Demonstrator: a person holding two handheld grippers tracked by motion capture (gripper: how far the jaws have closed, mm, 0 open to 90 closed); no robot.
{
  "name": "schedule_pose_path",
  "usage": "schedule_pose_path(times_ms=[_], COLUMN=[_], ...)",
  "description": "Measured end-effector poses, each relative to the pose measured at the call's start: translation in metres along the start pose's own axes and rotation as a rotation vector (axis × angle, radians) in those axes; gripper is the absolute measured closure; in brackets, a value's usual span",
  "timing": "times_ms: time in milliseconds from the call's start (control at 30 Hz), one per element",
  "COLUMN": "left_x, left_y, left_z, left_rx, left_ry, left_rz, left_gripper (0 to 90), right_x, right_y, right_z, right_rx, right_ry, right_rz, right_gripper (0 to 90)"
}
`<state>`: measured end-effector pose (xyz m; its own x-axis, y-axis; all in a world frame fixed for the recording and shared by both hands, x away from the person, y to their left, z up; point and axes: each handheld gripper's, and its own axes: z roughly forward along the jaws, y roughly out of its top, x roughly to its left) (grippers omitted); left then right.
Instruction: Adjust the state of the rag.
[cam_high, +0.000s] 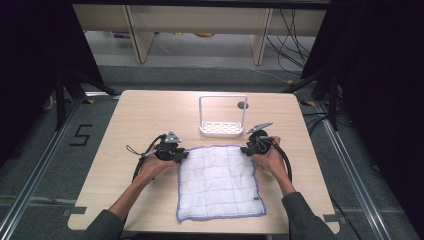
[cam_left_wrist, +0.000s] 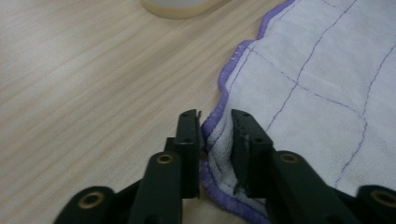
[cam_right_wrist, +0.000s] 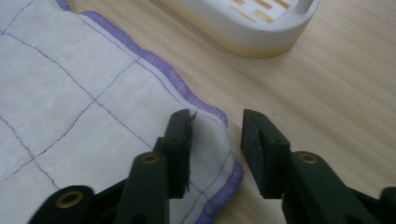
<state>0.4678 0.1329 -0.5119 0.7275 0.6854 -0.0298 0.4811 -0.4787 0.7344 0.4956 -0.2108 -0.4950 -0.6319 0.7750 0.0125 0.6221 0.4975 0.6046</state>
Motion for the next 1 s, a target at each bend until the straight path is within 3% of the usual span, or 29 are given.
schedule_pose_path(times_ms=[133,233,500,633,667,700,733,767,867,900,967,1000], left_x=[-0.002,-0.001,0.003,0.007,0.008,0.009,0.009,0.010,0.012,0.012,0.009,0.008], left_y=[0.000,0.001,0.003,0.009,0.015,0.018,0.018,0.024,0.034,0.036,0.038,0.038], left_z=[0.001,-0.001,-0.004,-0.007,-0.007,-0.008,-0.008,-0.010,-0.018,-0.022,-0.030,-0.035], left_rx=[0.002,-0.012,-0.041,-0.059,-0.082,-0.092,-0.092,-0.095,-0.132,-0.142,-0.176,-0.166], left_ry=[0.000,0.004,0.029,0.030,0.041,0.035,0.035,0.047,0.046,0.049,0.051,0.044], left_rz=[0.037,0.032,0.031,0.036,0.035,0.030,0.030,0.047,0.036,0.038,0.022,0.050], left_gripper=[82.9,83.5,83.6,83.6,83.6,83.6,83.7,83.6,83.2,83.3,83.3,83.4], right_x=[-0.001,-0.002,-0.002,-0.004,-0.004,-0.004,-0.005,-0.005,-0.006,-0.007,-0.002,0.000], right_y=[-0.002,-0.001,0.001,0.005,0.006,0.008,0.009,0.011,0.016,0.018,0.020,0.020], right_z=[0.002,-0.001,-0.008,-0.016,-0.016,-0.021,-0.021,-0.024,-0.030,-0.034,-0.038,-0.044], right_rx=[-0.005,-0.001,-0.036,-0.047,-0.073,-0.059,-0.078,-0.082,-0.136,-0.129,-0.191,-0.176], right_ry=[0.030,0.048,0.054,0.046,0.036,0.050,0.049,0.055,0.058,0.058,0.068,0.075], right_rz=[-0.004,-0.002,0.005,-0.003,-0.014,-0.003,-0.019,-0.011,-0.021,-0.022,-0.013,-0.022], right_gripper=[77.4,83.9,85.5,85.8,85.8,85.8,85.9,85.9,85.9,85.9,85.9,85.9])
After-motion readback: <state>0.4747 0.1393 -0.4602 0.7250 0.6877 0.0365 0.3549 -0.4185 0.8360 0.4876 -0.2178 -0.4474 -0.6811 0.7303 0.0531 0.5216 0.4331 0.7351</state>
